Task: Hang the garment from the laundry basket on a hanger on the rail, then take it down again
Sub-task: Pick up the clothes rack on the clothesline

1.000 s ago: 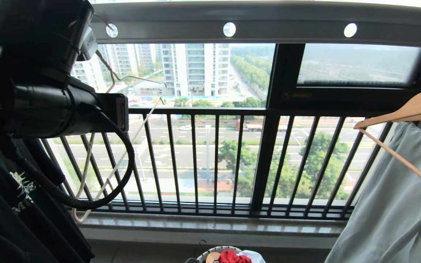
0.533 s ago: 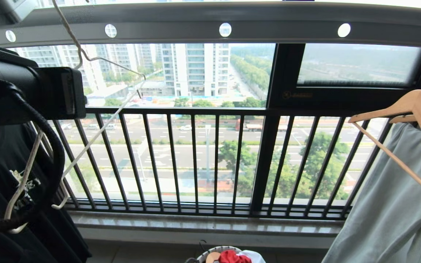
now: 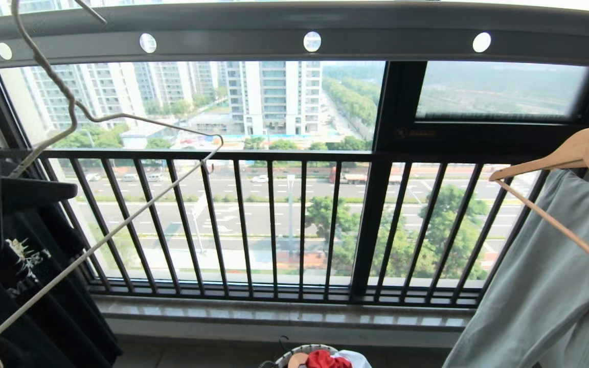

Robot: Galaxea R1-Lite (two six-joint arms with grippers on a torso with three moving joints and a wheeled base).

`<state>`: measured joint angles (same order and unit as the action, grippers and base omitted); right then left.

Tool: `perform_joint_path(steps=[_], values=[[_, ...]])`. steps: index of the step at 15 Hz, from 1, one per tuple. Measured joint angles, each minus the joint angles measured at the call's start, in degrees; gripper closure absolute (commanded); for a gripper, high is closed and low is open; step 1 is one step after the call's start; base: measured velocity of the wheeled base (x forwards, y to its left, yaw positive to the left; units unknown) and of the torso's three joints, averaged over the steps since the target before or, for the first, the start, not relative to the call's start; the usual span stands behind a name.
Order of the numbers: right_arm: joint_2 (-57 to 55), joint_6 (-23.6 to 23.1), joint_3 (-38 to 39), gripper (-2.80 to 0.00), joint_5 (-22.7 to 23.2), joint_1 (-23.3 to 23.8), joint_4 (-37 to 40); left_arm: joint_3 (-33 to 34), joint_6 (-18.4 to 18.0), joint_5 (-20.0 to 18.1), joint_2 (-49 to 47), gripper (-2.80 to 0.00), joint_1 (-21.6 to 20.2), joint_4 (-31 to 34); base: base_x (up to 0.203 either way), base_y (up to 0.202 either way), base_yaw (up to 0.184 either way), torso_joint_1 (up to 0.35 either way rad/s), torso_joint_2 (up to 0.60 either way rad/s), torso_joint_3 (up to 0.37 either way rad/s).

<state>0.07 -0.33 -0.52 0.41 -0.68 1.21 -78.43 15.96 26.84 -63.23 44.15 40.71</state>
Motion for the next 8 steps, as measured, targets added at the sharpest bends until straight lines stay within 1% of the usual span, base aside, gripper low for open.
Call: perform_joint_path(steps=[2,3,4,5,7,8], values=[[0.0,0.0,0.0,0.00,0.0,0.0,0.0,3.0,-0.2,-8.3,2.2,0.00,0.1,2.6,0.000,0.000,0.000,0.000,0.00,0.000],[0.0,0.0,0.0,0.00,0.0,0.0,0.0,4.6,-0.6,-10.9,2.6,0.00,0.2,2.9,0.000,0.000,0.000,0.000,0.00,0.000],[0.0,0.0,0.0,0.00,0.0,0.0,0.0,6.1,-1.8,-12.7,2.8,0.00,0.3,3.1,0.000,0.000,0.000,0.000,0.00,0.000],[0.0,0.0,0.0,0.00,0.0,0.0,0.0,7.1,-3.1,-15.6,2.9,0.00,0.2,3.0,0.000,0.000,0.000,0.000,0.00,0.000],[0.0,0.0,0.0,0.00,0.0,0.0,0.0,8.4,-5.9,-23.3,2.7,0.00,-0.2,2.8,0.000,0.000,0.000,0.000,0.00,0.000],[0.0,0.0,0.0,0.00,0.0,0.0,0.0,9.1,-7.6,-26.0,2.4,0.00,-0.4,2.7,0.000,0.000,0.000,0.000,0.00,0.000]])
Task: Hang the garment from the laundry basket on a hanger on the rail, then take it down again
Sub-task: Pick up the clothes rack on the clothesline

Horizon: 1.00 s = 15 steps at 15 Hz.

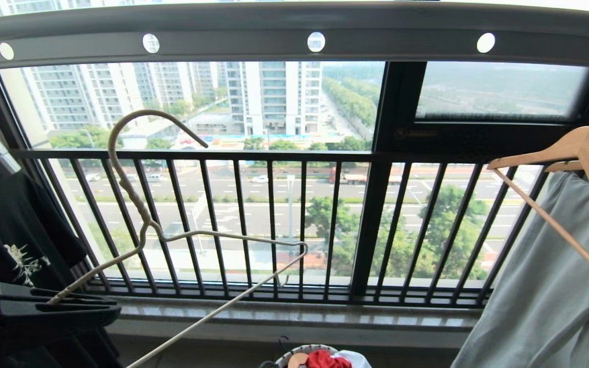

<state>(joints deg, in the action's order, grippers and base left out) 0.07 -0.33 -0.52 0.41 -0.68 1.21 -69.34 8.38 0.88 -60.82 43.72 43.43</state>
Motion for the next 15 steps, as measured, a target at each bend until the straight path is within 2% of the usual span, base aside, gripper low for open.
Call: perform_joint_path(steps=[2,5,7,15], values=[[0.0,0.0,0.0,0.00,0.0,0.0,0.0,0.7,-2.2,-1.9,-0.9,0.00,-0.7,-0.8,0.000,0.000,0.000,0.000,0.00,0.000],[0.0,0.0,0.0,0.00,0.0,0.0,0.0,1.8,-3.0,-2.3,-2.9,0.00,-2.7,-1.3,0.000,0.000,0.000,0.000,0.00,0.000],[0.0,0.0,0.0,0.00,0.0,0.0,0.0,3.7,-4.4,-2.5,-3.7,0.00,-3.7,-4.6,0.000,0.000,0.000,0.000,0.00,0.000],[0.0,0.0,0.0,0.00,0.0,0.0,0.0,4.5,-5.3,-2.5,-4.5,0.00,-7.5,-5.9,0.000,0.000,0.000,0.000,0.00,0.000]])
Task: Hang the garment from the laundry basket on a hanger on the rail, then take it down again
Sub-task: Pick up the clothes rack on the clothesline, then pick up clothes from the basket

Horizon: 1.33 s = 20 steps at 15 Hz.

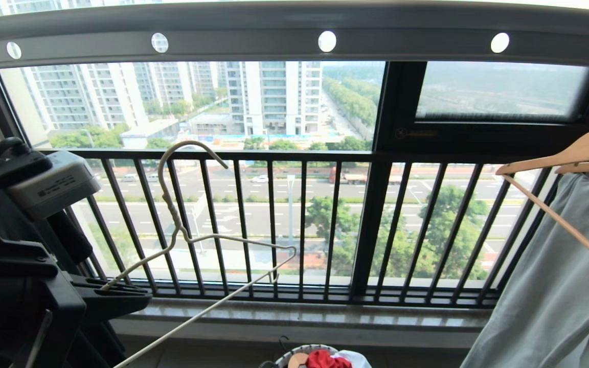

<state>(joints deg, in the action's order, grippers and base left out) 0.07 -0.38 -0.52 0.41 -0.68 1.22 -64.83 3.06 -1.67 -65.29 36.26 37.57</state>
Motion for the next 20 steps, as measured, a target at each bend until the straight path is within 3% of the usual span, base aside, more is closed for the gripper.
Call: perform_joint_path(steps=[4,10,16,20], values=[[0.0,-0.1,0.0,0.00,0.0,0.0,0.0,0.1,-1.6,-0.3,-0.3,0.00,-2.6,0.1,0.000,0.000,0.000,-0.070,0.16,0.077],[0.0,-0.1,0.0,0.00,0.0,0.0,0.0,0.1,-2.2,-4.9,-1.1,0.00,-5.3,-0.2,0.000,0.000,0.000,-0.129,0.28,0.155],[0.0,0.0,0.0,0.00,0.0,0.0,0.0,0.2,-2.4,-5.0,-0.9,0.00,-6.1,-0.9,0.000,0.000,0.000,-0.142,0.31,0.164],[0.0,0.0,-0.1,0.00,0.0,0.0,0.0,1.7,-5.8,-5.2,0.2,0.00,-6.3,-1.4,0.000,0.000,0.000,-0.148,0.32,0.172]])
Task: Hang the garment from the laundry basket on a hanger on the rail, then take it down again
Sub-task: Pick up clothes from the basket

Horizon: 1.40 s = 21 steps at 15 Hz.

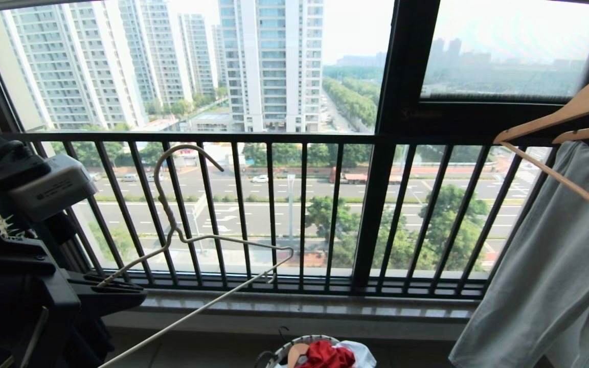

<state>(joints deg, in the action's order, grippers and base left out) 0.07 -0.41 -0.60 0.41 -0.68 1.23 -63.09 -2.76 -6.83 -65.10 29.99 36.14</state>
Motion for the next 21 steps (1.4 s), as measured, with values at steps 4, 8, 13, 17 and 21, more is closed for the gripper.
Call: perform_joint_path(steps=[4,8,13,17,21], values=[[0.0,0.0,0.0,0.00,0.0,0.0,0.0,0.1,0.2,0.0,-0.4,0.00,-0.3,0.0,0.000,0.000,0.000,-0.148,0.33,0.180],[0.0,0.0,0.0,0.00,0.0,0.0,0.1,0.3,0.2,-0.1,-1.1,0.00,-1.2,-1.8,0.000,0.000,0.000,-0.158,0.36,0.198],[0.0,0.0,0.0,0.00,0.0,0.0,0.0,0.2,0.1,-0.1,-1.1,0.00,-1.3,-1.9,0.000,0.000,0.000,-0.221,0.51,0.288],[0.0,0.0,0.0,0.00,0.0,0.0,0.0,0.2,0.1,-0.1,-1.1,0.00,-1.3,-1.9,0.000,0.000,0.000,-0.230,0.54,0.311],[0.0,0.0,0.0,0.00,0.0,0.0,0.1,0.1,0.0,-2.6,-0.9,0.00,-1.2,-1.9,0.000,0.000,0.000,-0.210,0.52,0.306]])
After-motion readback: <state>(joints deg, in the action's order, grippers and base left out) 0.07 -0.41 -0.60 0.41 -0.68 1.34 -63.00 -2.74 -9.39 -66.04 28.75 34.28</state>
